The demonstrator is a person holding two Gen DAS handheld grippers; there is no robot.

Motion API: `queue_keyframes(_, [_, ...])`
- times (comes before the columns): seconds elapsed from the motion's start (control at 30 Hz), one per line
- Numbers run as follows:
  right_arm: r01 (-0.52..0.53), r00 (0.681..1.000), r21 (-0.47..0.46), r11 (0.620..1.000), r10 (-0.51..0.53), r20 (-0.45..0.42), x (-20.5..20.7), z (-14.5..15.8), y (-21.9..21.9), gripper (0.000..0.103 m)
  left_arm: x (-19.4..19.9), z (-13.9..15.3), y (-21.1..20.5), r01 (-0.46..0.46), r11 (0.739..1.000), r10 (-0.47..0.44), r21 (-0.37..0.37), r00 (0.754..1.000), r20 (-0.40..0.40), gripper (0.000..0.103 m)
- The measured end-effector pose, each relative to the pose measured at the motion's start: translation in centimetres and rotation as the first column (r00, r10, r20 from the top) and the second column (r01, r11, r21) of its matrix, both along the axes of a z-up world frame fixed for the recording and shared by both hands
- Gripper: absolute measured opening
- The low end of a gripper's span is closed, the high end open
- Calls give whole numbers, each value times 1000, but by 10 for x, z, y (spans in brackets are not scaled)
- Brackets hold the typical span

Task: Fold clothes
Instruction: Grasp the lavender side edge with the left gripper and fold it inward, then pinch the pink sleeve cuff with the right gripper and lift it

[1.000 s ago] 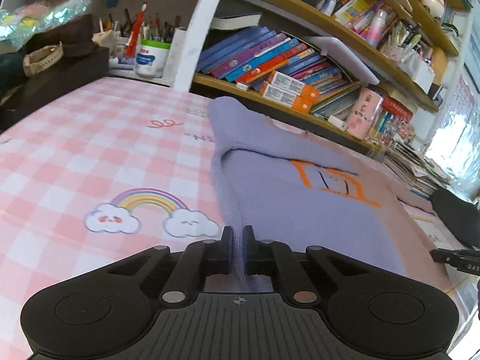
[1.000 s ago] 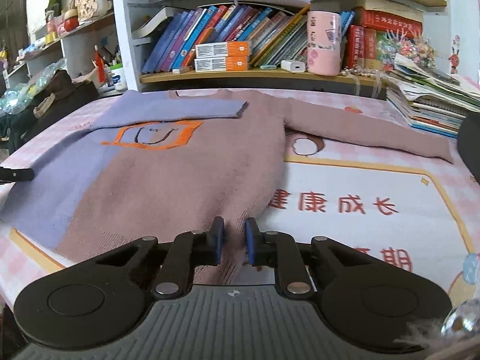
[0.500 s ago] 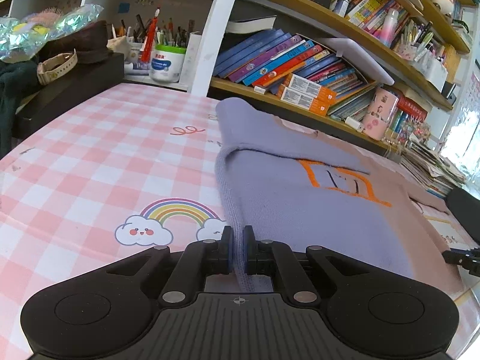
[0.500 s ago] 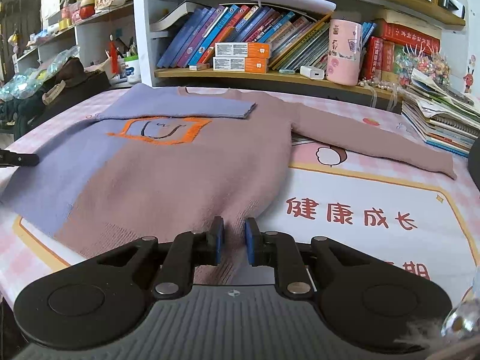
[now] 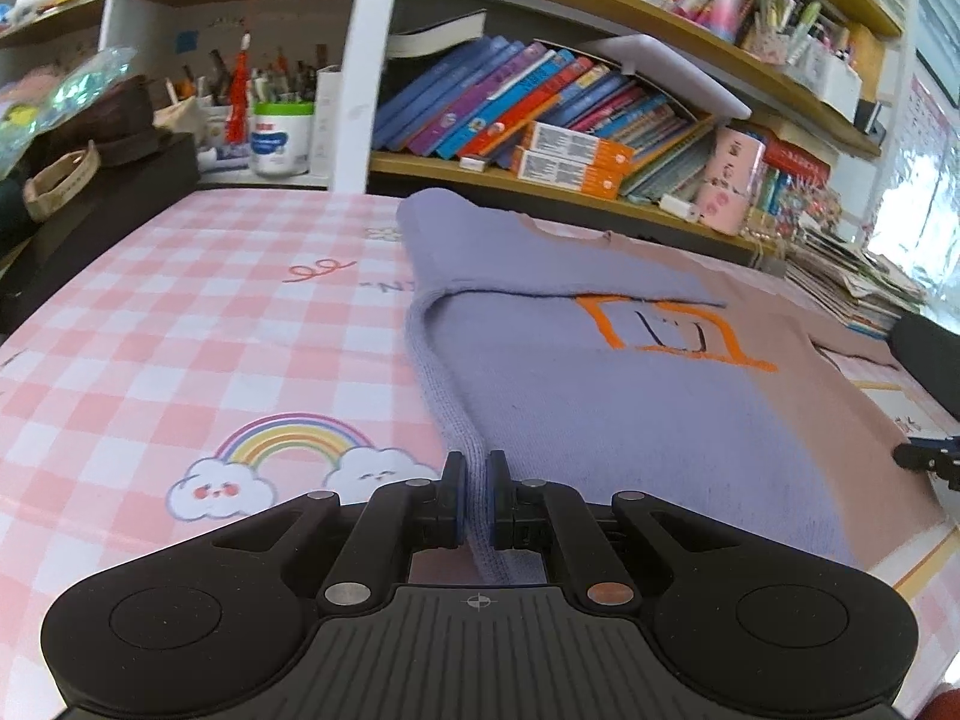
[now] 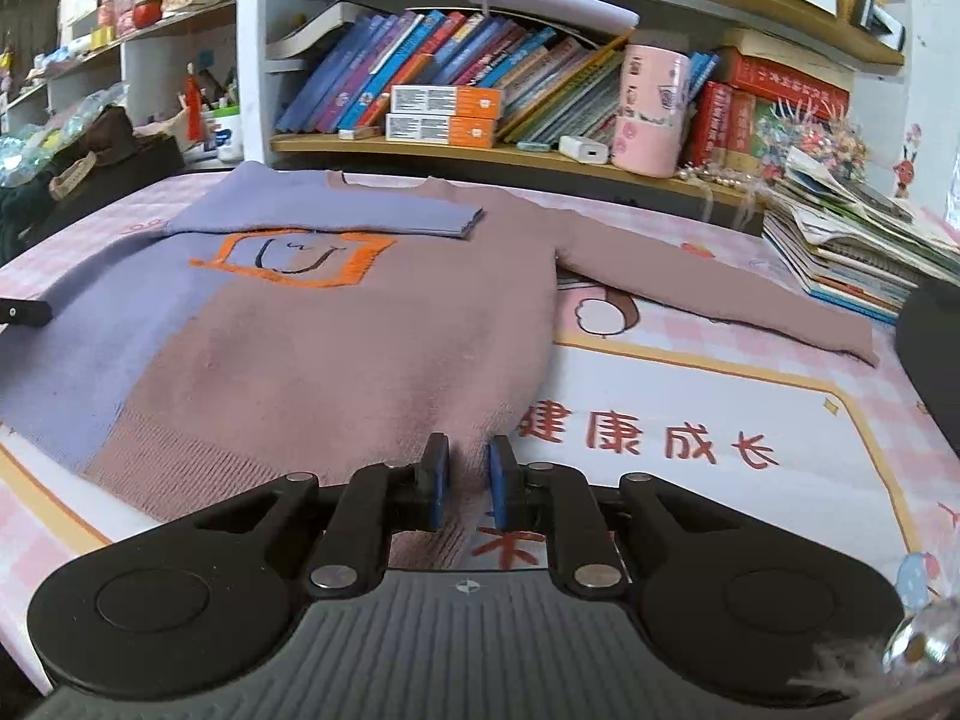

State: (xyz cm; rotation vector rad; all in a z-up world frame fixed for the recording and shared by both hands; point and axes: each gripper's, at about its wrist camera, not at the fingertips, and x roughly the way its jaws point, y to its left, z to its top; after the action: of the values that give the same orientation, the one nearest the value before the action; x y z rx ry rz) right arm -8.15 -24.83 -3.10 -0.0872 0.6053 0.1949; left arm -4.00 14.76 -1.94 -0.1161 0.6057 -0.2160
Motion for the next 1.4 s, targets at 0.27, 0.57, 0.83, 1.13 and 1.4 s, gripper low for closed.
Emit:
queue_keyframes(0.27, [0, 1000, -16, 1000, 0, 2, 2, 0, 6, 13, -1, 0, 6, -9, 1000, 9, -22, 1000, -2, 5])
queue_keyframes(0.57, [31, 999, 57, 998, -32, 9, 0, 6, -9, 27, -16, 17, -1, -12, 999, 9, 41, 996, 92, 21])
queue_keyframes(0.83, [168, 984, 85, 982, -172, 36, 27, 27, -57, 46, -21, 38, -18, 115, 987, -134, 110, 974, 184, 80])
queue_keyframes(1.13, [397, 917, 65, 915, -394, -57, 96, 27, -140, 78, 2, 22, -31, 186, 973, -205, 139, 969, 138, 88])
queue_keyframes(1.4, [576, 810, 43, 817, -562, -167, 158, 16, -206, 79, 9, 17, -31, 218, 959, -244, 180, 961, 133, 94])
